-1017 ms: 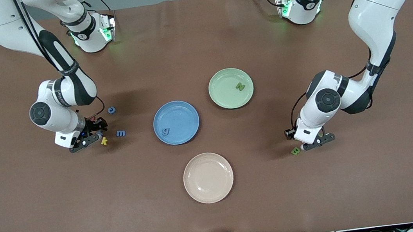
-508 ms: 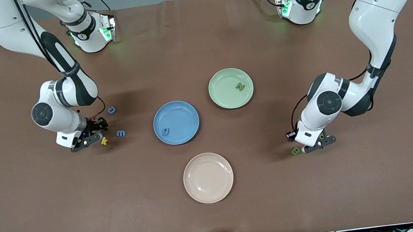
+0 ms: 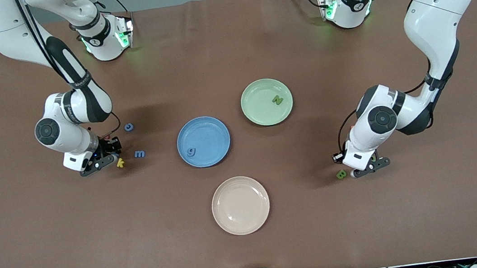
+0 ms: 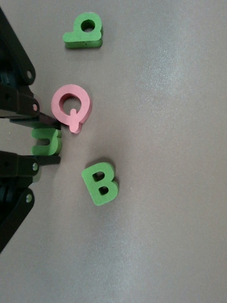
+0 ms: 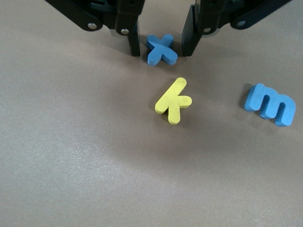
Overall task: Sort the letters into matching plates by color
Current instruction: 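Grasp green n with the left gripper while the right gripper grasps blue x, then drop n on green plate with the left gripper while the right gripper drops x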
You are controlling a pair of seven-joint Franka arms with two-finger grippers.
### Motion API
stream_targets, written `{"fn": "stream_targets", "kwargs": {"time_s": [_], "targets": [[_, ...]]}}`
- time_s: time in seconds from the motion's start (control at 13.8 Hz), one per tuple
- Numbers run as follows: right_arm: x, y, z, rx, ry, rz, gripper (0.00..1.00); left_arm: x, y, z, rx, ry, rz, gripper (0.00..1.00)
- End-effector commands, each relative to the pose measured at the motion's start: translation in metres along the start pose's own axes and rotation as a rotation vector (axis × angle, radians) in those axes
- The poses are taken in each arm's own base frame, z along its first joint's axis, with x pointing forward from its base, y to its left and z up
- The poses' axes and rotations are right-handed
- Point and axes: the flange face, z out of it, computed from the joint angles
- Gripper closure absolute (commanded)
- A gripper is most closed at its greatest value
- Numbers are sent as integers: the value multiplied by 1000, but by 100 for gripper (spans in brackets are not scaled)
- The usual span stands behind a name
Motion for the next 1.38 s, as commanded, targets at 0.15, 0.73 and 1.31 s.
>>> {"fn": "stream_targets", "kwargs": {"time_s": [0.15, 0.73, 1.31], "targets": [[-3, -3, 7, -3, -12, -17, 97, -8, 6, -18, 31, 21, -22, 100], [45, -59, -42, 27, -116, 134, 100, -133, 105, -52, 21, -51, -222, 100], [131, -245, -63, 29, -61, 424, 100, -250, 173, -47, 92, -80, -370, 100]]}}
